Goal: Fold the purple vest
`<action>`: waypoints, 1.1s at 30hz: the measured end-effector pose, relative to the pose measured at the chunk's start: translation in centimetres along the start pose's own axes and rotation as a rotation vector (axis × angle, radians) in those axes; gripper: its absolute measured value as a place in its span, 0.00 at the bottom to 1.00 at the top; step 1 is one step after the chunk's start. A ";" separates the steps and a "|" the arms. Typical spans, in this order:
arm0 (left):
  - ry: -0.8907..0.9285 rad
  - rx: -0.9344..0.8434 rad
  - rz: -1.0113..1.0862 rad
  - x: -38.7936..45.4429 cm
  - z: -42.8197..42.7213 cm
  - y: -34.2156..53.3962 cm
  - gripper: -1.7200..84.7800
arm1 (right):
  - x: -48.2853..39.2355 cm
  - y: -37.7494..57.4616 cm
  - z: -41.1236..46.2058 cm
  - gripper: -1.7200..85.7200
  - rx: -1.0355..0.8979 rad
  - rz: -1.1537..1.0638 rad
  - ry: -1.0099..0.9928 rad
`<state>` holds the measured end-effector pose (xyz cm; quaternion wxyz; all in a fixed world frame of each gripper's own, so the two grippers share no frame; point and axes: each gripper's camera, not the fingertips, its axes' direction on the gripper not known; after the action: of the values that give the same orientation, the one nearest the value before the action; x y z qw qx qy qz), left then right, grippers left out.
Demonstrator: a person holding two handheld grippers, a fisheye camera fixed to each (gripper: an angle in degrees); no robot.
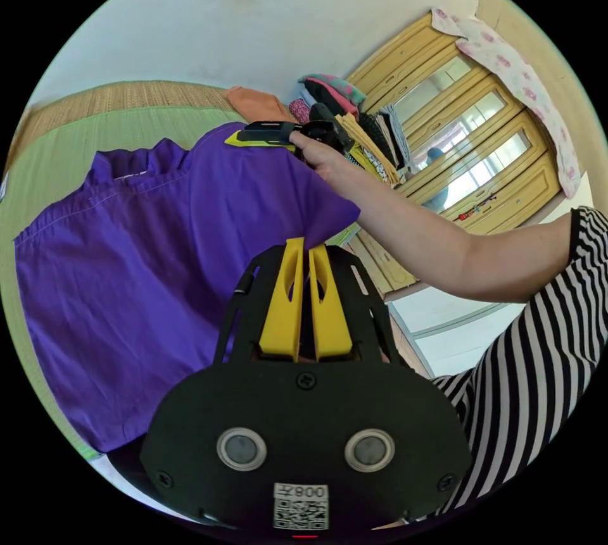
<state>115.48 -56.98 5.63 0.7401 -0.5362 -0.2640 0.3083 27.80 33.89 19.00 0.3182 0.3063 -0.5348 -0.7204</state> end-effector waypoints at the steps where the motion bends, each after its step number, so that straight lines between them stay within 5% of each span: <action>1: 0.006 0.013 -0.011 -0.6 -0.8 1.0 0.03 | -2.5 -0.2 0.2 0.02 0.003 -0.027 0.002; 16: 0.093 0.332 -0.484 -19.2 -17.1 31.8 0.02 | -30.2 -3.0 12.3 0.02 -0.104 -0.251 0.149; 33: 0.231 0.436 -0.886 -32.2 -19.6 56.6 0.03 | -43.3 -8.8 24.5 0.03 -0.314 -0.235 0.382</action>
<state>98.21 -79.83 -56.01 0.9190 -0.2361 -0.3120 -0.0488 33.91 84.06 20.82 0.3712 0.4437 -0.3076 -0.7555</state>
